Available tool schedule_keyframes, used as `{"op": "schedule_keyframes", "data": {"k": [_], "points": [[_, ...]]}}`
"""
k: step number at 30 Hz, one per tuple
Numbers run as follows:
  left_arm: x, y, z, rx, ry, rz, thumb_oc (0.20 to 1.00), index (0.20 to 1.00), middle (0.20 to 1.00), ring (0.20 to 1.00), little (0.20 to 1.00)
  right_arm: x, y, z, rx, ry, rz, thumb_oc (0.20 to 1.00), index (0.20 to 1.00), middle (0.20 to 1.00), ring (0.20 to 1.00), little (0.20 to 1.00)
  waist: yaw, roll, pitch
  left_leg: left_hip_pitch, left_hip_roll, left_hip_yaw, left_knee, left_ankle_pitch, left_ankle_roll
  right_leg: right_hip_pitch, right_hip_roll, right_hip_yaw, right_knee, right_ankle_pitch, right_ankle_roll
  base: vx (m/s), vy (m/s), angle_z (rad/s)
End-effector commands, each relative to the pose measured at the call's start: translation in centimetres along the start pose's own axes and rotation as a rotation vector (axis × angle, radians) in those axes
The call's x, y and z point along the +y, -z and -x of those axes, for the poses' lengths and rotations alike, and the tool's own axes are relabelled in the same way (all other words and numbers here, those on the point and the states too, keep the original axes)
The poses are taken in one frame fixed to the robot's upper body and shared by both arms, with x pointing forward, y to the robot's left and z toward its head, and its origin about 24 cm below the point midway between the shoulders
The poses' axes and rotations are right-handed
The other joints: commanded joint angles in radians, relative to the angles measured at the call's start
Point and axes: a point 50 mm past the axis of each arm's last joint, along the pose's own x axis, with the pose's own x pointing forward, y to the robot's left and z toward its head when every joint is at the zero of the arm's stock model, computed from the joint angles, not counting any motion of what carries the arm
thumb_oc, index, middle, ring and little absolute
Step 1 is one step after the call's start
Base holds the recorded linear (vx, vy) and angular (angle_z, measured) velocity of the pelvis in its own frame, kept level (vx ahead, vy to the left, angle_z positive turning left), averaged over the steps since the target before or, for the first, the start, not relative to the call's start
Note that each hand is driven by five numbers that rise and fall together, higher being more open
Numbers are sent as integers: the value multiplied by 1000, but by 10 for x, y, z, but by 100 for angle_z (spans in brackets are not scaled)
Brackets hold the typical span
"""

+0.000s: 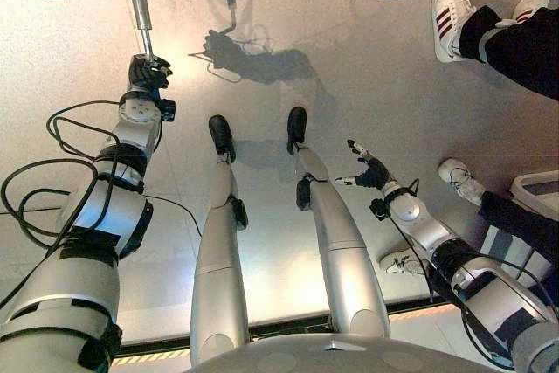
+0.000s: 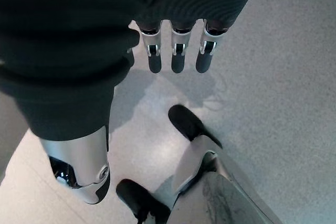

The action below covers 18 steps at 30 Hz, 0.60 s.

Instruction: Raise the hospital bed

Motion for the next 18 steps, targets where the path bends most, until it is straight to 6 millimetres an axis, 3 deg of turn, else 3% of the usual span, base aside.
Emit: {"op": "schedule_keyframes", "data": {"k": [1, 18], "points": [[-29, 5, 6, 6, 91, -55, 1000, 1000, 1000, 1000, 1000, 3, 1, 3, -2, -32, 15, 1000, 1000, 1000, 1000, 1000, -8, -13, 15, 29, -63, -14, 51, -71, 50, 55, 46, -22, -99, 117, 109, 0, 0, 0], [-29, 14, 8, 33, 100, -63, 1000, 1000, 1000, 1000, 1000, 4, 4, 4, 9, -38, 25, 1000, 1000, 1000, 1000, 1000, -6, -16, 12, 31, -62, -15, 49, -67, 48, 60, 48, -23, -105, 122, 108, 0, 0, 0]]}}
